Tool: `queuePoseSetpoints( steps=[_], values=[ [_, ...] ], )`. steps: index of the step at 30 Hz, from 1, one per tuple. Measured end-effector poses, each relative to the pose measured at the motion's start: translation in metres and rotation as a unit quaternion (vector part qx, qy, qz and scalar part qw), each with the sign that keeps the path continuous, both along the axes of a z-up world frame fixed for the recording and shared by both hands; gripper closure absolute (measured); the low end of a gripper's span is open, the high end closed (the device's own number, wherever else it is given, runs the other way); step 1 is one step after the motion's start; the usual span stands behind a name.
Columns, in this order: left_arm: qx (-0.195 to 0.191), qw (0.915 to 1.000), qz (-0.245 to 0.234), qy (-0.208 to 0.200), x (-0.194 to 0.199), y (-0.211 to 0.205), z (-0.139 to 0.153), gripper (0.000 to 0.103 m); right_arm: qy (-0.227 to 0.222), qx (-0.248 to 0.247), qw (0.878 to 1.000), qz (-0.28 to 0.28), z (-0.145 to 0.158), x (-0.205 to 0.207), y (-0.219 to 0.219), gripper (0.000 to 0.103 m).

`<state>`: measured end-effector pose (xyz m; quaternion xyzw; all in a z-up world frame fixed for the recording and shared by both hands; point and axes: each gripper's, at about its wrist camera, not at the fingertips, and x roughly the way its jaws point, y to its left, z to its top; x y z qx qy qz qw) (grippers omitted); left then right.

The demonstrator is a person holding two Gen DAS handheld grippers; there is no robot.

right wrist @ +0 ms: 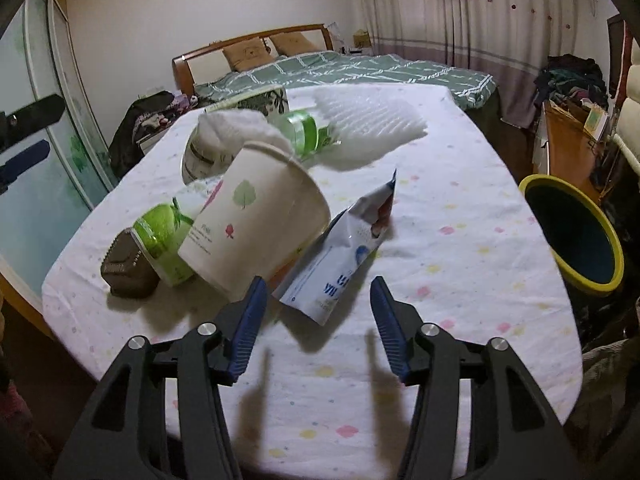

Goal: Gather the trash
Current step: 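Grasp the white wrapper packet with blue print using the right gripper, then carry the wrapper packet over the bin and open the right gripper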

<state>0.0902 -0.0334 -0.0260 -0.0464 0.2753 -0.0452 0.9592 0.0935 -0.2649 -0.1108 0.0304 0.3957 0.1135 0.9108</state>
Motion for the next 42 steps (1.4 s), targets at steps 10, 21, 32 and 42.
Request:
queuePoseSetpoints(
  steps=[10, 21, 32, 42],
  values=[
    [-0.003, 0.9999, -0.006, 0.013, 0.01, -0.005, -0.012, 0.008, 0.005, -0.025, 1.0, -0.006, -0.02, 0.006, 0.012, 0.051],
    [-0.004, 0.9999, -0.005, 0.016, 0.014, -0.005, -0.016, 0.008, -0.016, -0.018, 0.999, -0.026, -0.024, 0.012, -0.003, 0.086],
    [0.0, 0.9997, -0.011, 0.021, 0.019, -0.015, -0.023, 0.008, -0.059, 0.0, 0.997, -0.042, 0.0, 0.002, -0.039, 0.091],
    [0.006, 0.9996, -0.016, 0.024, 0.021, -0.022, -0.025, 0.008, -0.089, 0.024, 0.995, -0.034, 0.019, -0.008, -0.046, 0.092]
  ],
)
